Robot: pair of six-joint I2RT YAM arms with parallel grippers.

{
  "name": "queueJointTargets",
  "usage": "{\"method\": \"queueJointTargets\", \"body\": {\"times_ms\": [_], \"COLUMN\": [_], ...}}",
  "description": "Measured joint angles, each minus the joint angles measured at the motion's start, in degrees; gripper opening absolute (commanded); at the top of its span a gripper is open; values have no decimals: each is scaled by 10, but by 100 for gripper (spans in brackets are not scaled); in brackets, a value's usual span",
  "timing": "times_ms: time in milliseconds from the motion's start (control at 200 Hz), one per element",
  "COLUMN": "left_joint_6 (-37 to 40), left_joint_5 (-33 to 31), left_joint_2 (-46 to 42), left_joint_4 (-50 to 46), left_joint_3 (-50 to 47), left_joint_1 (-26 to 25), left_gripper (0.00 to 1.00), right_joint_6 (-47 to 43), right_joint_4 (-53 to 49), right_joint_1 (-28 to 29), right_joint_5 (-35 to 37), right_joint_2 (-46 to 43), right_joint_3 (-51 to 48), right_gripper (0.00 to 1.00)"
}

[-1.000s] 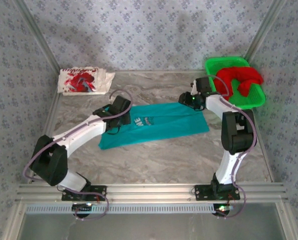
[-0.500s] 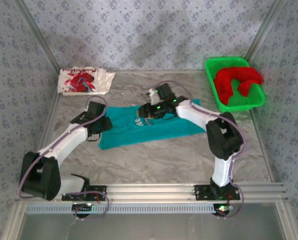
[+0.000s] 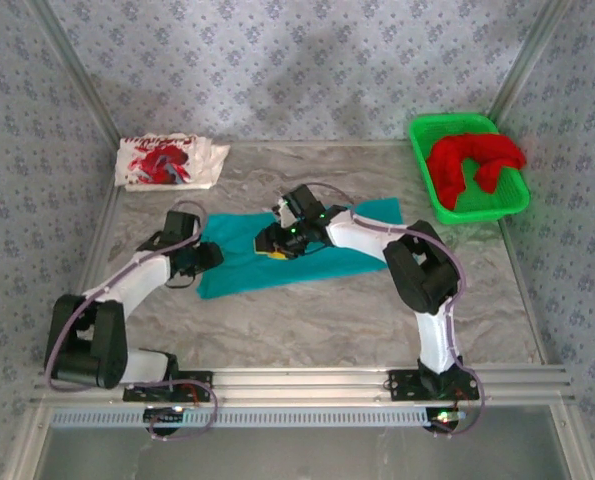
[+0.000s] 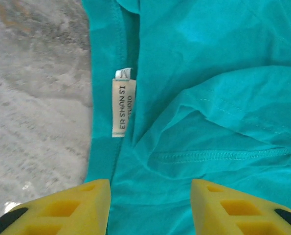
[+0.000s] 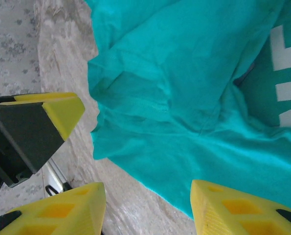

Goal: Fold and stack the t-shirts

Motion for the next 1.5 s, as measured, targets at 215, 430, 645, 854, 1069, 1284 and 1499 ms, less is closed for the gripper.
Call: {"method": "queueJointTargets", "body": {"times_ms": [215, 430, 645, 854, 1069, 1284, 1499], "left_joint_6": [17, 25, 32, 33, 36, 36, 37], "left_joint_5": [20, 21, 20, 16, 16, 11, -2], "left_joint_2": [60, 73, 102, 107, 108, 106, 68], "left_joint_4": [30, 42, 49, 47, 47, 43, 17], "left_joint_3": [30, 39, 45, 50, 52, 52, 52], "left_joint_1": [0, 1, 0, 0, 0, 0, 0], "left_gripper": [38, 30, 18, 7, 0, 0, 0], "right_joint_6": [15, 32, 38, 43, 51, 57, 55], "right_joint_4": [-3, -20, -26, -28, -28, -28, -37], "right_joint_1": [0, -1, -3, 1, 4, 4, -8], "right_joint_5": [19, 37, 45, 44, 35, 32, 33], "right_joint_2": [34, 48, 48, 60, 75, 77, 66], "right_joint_3": [46, 52, 52, 59, 68, 68, 60], "right_gripper": [53, 53, 50, 44, 14, 0, 0]}}
